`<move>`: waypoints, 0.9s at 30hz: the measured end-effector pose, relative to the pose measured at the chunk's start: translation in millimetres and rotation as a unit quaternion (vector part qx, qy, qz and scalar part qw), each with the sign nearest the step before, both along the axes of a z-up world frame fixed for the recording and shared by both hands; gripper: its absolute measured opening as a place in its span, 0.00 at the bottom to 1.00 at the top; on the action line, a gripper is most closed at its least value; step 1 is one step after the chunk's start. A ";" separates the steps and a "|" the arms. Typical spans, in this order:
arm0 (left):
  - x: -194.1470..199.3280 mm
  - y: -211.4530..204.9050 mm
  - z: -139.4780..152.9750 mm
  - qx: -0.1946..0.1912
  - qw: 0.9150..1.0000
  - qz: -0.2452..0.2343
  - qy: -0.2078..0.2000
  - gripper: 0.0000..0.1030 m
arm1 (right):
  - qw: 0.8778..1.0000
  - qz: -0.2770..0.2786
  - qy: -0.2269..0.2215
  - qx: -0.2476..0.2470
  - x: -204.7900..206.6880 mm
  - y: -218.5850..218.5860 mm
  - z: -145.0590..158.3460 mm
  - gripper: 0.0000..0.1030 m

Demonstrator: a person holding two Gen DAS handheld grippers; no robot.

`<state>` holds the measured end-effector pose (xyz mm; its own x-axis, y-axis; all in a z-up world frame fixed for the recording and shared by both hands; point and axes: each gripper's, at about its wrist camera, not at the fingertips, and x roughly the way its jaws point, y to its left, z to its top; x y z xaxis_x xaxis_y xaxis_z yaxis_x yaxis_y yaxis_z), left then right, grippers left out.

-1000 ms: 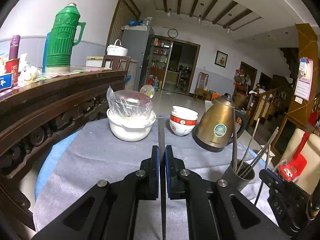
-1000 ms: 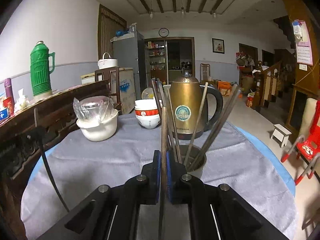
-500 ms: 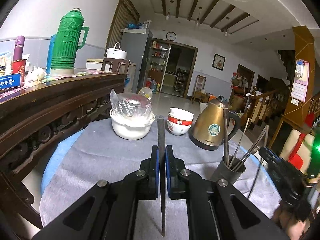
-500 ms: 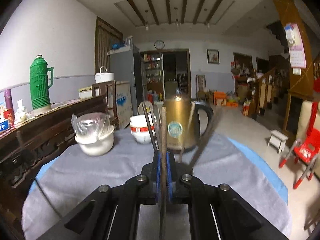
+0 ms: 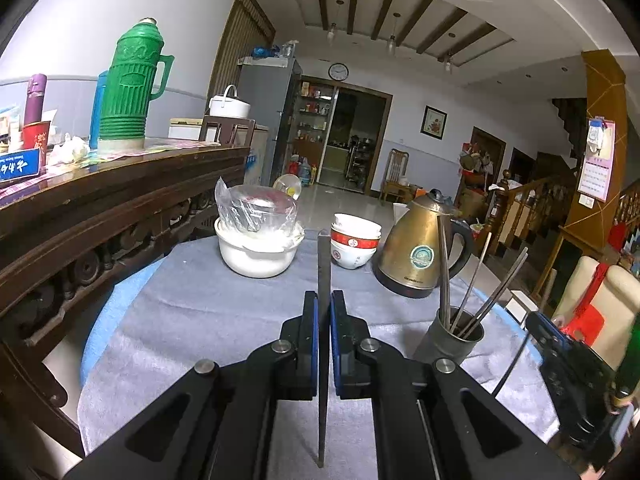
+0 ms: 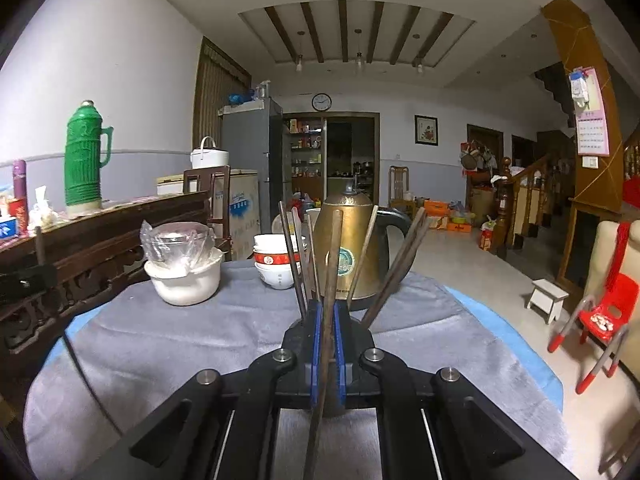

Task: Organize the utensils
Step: 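Bring both held chopsticks above the grey cup's rim with both tools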

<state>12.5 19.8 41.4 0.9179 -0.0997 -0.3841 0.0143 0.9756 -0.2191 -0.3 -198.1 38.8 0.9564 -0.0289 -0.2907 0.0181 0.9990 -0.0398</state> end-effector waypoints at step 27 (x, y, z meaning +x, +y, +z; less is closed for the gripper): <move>-24.6 26.0 26.7 -0.094 0.995 -0.025 0.005 0.05 | 0.994 0.018 0.024 0.103 -75.0 -47.1 33.1 0.06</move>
<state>-12.1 45.8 68.1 0.9061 -0.2158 -0.3638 0.0579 0.9153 -0.3987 -75.3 -245.2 71.9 0.9405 0.0706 -0.3323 -0.0156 0.9861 0.1652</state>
